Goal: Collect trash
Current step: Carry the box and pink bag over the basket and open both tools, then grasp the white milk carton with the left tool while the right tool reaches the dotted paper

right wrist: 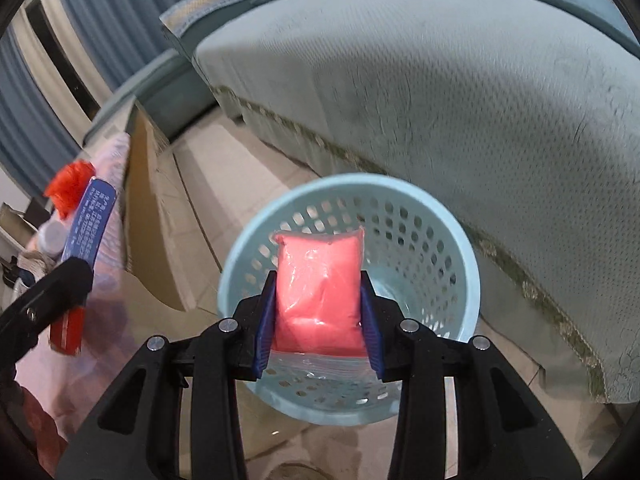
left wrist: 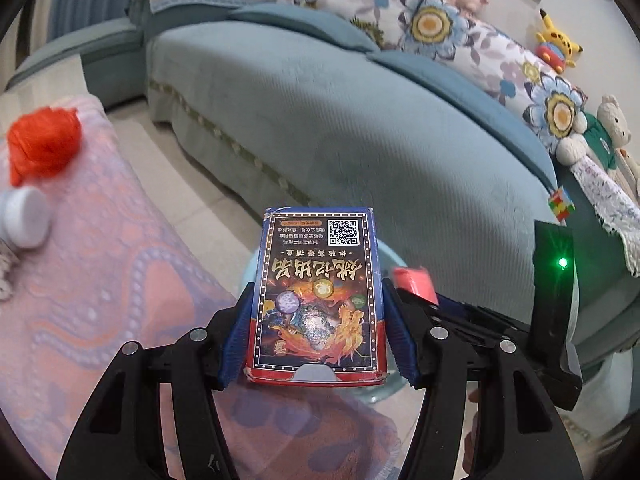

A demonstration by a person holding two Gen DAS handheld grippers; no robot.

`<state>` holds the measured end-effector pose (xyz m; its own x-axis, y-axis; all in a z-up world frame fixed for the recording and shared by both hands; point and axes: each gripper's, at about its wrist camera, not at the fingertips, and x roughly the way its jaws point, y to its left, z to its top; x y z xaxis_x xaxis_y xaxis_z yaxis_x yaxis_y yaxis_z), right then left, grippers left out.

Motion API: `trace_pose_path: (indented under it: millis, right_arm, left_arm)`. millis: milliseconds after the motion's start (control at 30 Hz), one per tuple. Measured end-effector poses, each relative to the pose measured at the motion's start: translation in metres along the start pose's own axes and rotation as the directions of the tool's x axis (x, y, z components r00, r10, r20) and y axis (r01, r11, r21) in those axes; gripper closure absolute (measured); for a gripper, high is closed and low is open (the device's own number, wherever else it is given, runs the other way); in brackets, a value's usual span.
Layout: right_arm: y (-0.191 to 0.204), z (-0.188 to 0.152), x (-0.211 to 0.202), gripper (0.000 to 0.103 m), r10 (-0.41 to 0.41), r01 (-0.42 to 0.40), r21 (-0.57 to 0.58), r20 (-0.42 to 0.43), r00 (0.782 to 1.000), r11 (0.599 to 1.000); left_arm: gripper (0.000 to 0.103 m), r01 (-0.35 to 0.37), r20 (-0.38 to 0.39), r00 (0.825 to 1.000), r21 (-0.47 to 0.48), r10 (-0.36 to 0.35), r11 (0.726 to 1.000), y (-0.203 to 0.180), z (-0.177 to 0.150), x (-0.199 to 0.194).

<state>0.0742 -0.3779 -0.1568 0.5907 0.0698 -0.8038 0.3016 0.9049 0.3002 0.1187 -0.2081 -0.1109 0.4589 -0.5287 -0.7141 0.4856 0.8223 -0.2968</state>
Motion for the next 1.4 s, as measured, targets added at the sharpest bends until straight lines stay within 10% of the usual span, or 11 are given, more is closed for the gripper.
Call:
trace_pose_path:
  millis: [233, 600, 967, 1133, 1400]
  right_arm:
    - [-0.001, -0.001, 0.005, 0.05, -0.013, 0.014, 0.026, -0.013, 1.0, 1.0]
    - [0.031, 0.008, -0.041, 0.05, 0.063, -0.058, -0.061, 0.089, 0.994, 0.996]
    - [0.185, -0.005, -0.116, 0.051, 0.317, -0.221, -0.382, 0.209, 0.925, 0.897]
    - [0.247, -0.024, -0.106, 0.064, 0.394, -0.259, -0.483, 0.202, 0.897, 0.837]
    - [0.314, -0.034, -0.046, 0.064, 0.371, -0.264, -0.546, 0.094, 0.924, 0.795]
  left_arm:
    - [0.033, 0.012, 0.014, 1.0, 0.016, -0.012, 1.0, 0.002, 0.001, -0.006]
    - [0.035, 0.016, 0.1, 0.995, 0.013, -0.018, 1.0, 0.004, 0.005, -0.054]
    - [0.033, -0.111, 0.365, 0.917, -0.154, 0.161, 0.982, 0.082, -0.009, -0.214]
    - [0.033, -0.267, 0.372, 0.852, -0.296, 0.369, 0.917, 0.153, -0.039, -0.266]
    - [0.032, -0.414, 0.211, 0.799, -0.485, 0.563, 0.77, 0.263, -0.085, -0.293]
